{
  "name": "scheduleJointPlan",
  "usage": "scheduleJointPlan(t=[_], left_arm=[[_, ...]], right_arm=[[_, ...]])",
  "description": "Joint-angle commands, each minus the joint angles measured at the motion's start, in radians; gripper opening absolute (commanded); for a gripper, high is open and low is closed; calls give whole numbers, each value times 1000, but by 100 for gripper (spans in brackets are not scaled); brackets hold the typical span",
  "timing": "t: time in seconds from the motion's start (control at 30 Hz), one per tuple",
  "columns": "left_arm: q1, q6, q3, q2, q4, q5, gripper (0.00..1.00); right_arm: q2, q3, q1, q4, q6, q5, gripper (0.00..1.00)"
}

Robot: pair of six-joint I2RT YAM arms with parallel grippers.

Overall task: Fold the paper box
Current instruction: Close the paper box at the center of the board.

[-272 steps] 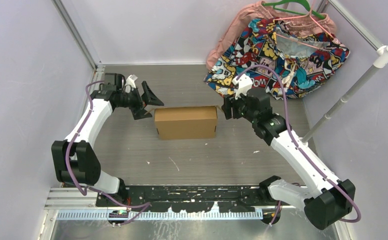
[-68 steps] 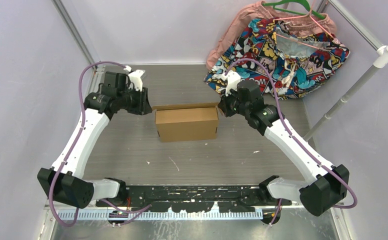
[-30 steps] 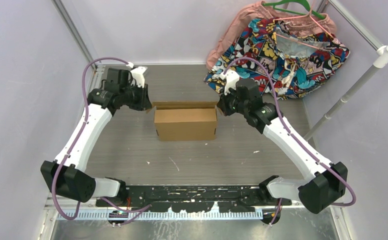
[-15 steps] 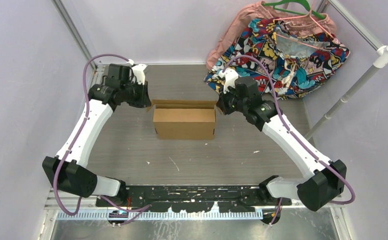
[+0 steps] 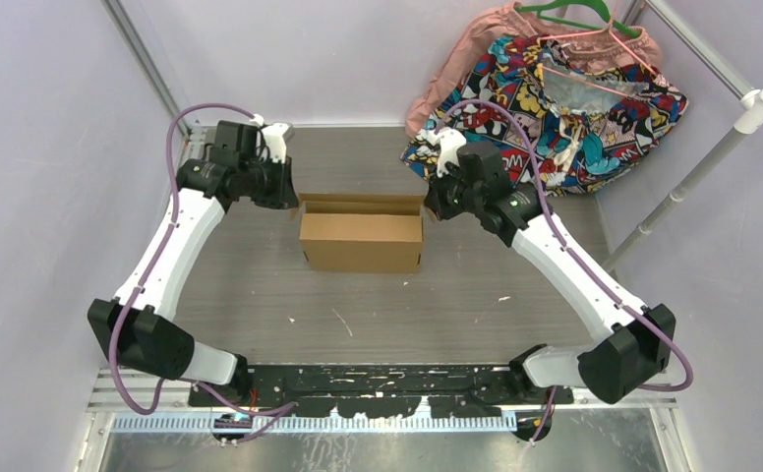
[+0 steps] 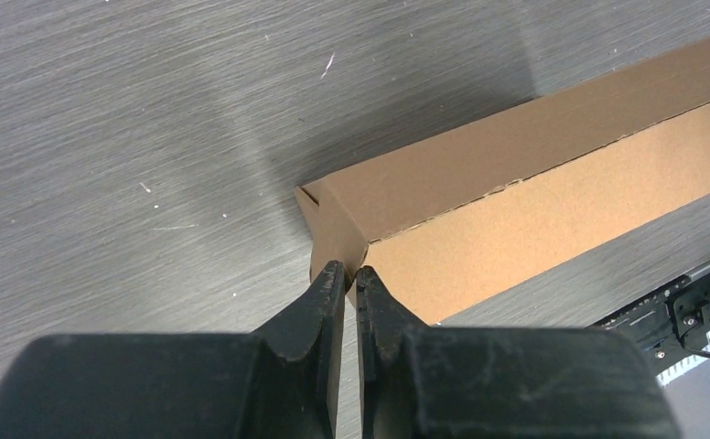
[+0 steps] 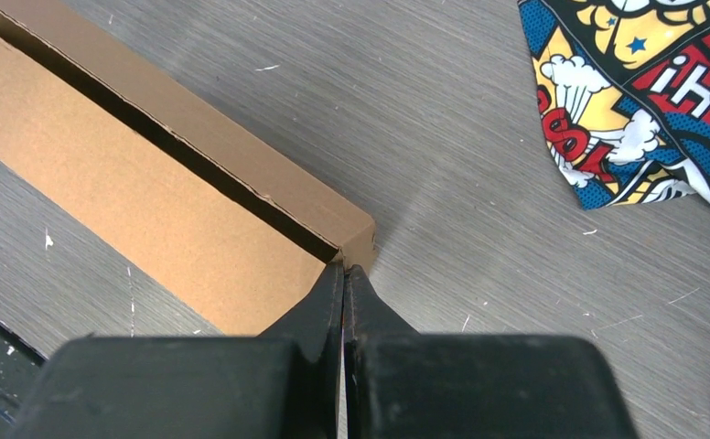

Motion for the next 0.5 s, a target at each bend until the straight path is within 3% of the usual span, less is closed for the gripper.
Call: scheduleJointPlan(t=[0.0,0.47], left_arm=[[-3,-23,44,14,4,24,11],[-4,-42,51,36,8,32,11]], right_arm=[[30,81,6,-13,31,-3,1],[106,180,6,-96,65,-24,1]])
